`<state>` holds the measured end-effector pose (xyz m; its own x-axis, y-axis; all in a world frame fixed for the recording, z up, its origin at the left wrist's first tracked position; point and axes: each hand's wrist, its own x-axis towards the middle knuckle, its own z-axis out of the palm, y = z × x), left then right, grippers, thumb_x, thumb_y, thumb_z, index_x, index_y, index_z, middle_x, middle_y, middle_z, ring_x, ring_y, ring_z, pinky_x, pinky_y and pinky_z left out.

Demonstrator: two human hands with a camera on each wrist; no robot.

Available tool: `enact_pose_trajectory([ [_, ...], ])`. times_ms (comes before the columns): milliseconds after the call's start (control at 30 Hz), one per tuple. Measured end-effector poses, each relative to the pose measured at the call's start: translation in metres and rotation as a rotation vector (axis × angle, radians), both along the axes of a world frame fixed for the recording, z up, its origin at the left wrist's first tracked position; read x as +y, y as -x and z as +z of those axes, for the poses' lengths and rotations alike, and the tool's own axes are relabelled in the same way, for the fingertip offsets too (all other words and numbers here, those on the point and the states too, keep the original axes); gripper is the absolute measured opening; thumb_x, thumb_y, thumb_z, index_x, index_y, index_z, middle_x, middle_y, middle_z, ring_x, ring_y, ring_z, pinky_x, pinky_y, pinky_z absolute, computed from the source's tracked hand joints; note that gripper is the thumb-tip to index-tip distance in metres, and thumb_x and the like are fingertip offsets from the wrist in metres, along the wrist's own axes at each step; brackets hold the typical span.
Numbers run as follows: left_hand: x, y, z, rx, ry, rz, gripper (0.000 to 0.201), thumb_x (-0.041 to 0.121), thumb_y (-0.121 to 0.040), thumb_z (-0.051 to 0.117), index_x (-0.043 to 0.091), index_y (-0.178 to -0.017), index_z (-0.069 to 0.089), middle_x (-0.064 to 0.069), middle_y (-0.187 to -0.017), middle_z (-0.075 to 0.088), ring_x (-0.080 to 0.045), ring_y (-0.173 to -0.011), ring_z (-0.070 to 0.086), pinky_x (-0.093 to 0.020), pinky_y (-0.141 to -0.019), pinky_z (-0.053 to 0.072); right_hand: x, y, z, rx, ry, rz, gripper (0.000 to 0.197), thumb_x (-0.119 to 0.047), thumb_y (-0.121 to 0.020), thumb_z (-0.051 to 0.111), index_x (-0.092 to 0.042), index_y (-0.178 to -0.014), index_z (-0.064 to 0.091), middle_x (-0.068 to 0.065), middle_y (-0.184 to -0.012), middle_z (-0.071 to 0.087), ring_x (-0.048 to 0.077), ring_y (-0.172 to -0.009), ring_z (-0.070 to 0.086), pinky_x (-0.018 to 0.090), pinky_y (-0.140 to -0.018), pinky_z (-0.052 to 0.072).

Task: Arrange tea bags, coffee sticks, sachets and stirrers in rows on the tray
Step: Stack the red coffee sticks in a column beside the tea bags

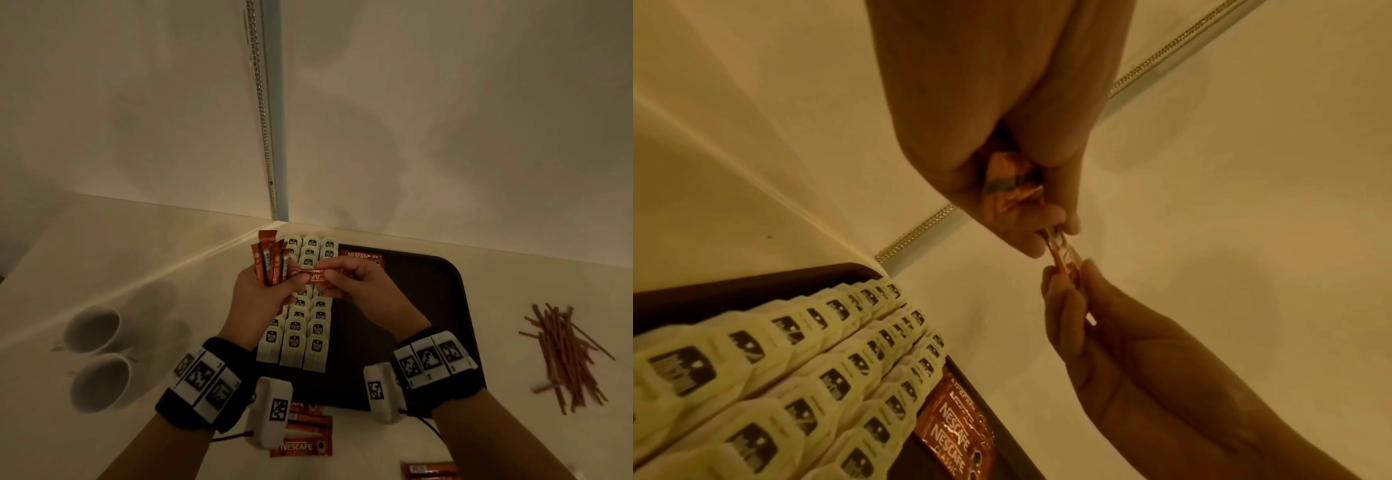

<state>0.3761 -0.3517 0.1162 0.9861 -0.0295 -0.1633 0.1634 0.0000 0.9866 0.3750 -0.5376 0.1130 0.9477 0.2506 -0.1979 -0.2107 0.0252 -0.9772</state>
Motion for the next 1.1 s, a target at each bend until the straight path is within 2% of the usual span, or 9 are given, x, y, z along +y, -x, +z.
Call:
enact_pose_trajectory([
  [133,-0.006,-0.006,0.006,-0.068,-0.037,0.062,0.014,0.014,-0.076,0.077,0.008,-0.087,0.071,-0.007,-0.078,0.073,-0.019,-0.071,0.07,-0.027,-0.067,0.057,0.006,-0.003,0.006,-0.119,0.244,0.049,0.014,-0.008,-0.085,0.064,-0.011,-0.098,0.063,0.004,-0.095,0.069,0.01,-0.084,0.067,0.024,-0.074,0.054],
  [267,-0.009,-0.01,0.014,-0.091,0.002,0.062,0.019,0.013,-0.074,0.078,0.007,-0.091,0.072,-0.006,-0.084,0.074,-0.018,-0.078,0.071,-0.027,-0.071,0.058,0.008,-0.005,0.017,-0.18,0.248,0.141,0.052,-0.004,-0.084,0.064,-0.026,-0.126,0.043,0.01,-0.096,0.068,0.018,-0.092,0.068,0.035,-0.084,0.055],
  [367,-0.008,-0.008,0.014,-0.051,0.018,-0.014,0.017,0.013,-0.073,0.078,0.01,-0.089,0.071,-0.001,-0.078,0.073,-0.012,-0.07,0.069,-0.022,-0.064,0.055,0.006,-0.004,0.028,-0.284,0.191,0.035,0.068,0.002,-0.085,0.062,-0.031,-0.136,0.032,0.004,-0.101,0.058,0.013,-0.09,0.065,0.029,-0.077,0.056],
  [467,-0.01,-0.005,0.01,-0.011,-0.063,-0.09,0.022,0.013,-0.074,0.079,0.008,-0.093,0.07,0.003,-0.069,0.069,-0.004,-0.057,0.063,-0.014,-0.053,0.046,0.008,-0.006,0.033,-0.353,0.308,-0.072,0.042,-0.005,-0.088,0.061,-0.018,-0.126,0.048,-0.003,-0.101,0.058,0.011,-0.086,0.065,0.028,-0.074,0.057],
  [600,-0.01,-0.002,0.01,0.013,0.034,-0.029,0.016,0.01,-0.079,0.074,0.01,-0.094,0.07,-0.005,-0.077,0.073,-0.012,-0.067,0.07,-0.018,-0.055,0.049,0.006,-0.005,0.033,-0.34,0.301,-0.174,0.012,-0.008,-0.085,0.065,-0.009,-0.096,0.065,-0.002,-0.087,0.065,0.009,-0.069,0.063,0.02,-0.065,0.054],
  [700,-0.009,-0.002,0.013,0.009,0.1,-0.004,0.015,0.007,-0.079,0.073,0.018,-0.089,0.07,0.0,-0.078,0.074,-0.015,-0.073,0.071,-0.024,-0.061,0.053,0.004,-0.003,0.032,-0.31,0.267,-0.157,0.015,-0.007,-0.082,0.067,-0.01,-0.097,0.066,0.002,-0.089,0.067,0.013,-0.071,0.066,0.025,-0.069,0.057],
  [867,-0.008,-0.003,0.018,-0.058,0.093,0.083,0.011,0.007,-0.078,0.074,0.015,-0.085,0.071,-0.009,-0.085,0.074,-0.027,-0.079,0.071,-0.049,-0.079,0.057,0.003,0.003,0.024,-0.168,0.171,-0.168,0.013,-0.005,-0.086,0.061,-0.009,-0.097,0.066,0.001,-0.085,0.066,0.003,-0.068,0.063,0.015,-0.066,0.053],
  [967,-0.008,-0.002,0.018,-0.083,0.083,0.118,0.013,0.006,-0.077,0.075,0.015,-0.086,0.072,-0.012,-0.089,0.074,-0.03,-0.084,0.071,-0.048,-0.08,0.057,0.003,0.005,0.015,-0.074,0.063,-0.177,0.019,-0.004,-0.087,0.058,-0.005,-0.104,0.065,0.003,-0.089,0.067,0.004,-0.072,0.064,0.016,-0.068,0.052],
  [1100,-0.005,-0.004,0.017,-0.069,0.039,0.085,0.011,0.008,-0.079,0.074,0.019,-0.08,0.071,-0.002,-0.078,0.075,-0.021,-0.077,0.072,-0.044,-0.077,0.058,-0.001,0.008,0.012,-0.039,-0.025,-0.143,0.022,-0.002,-0.089,0.053,-0.01,-0.106,0.066,0.002,-0.092,0.069,0.009,-0.081,0.066,0.017,-0.074,0.053],
])
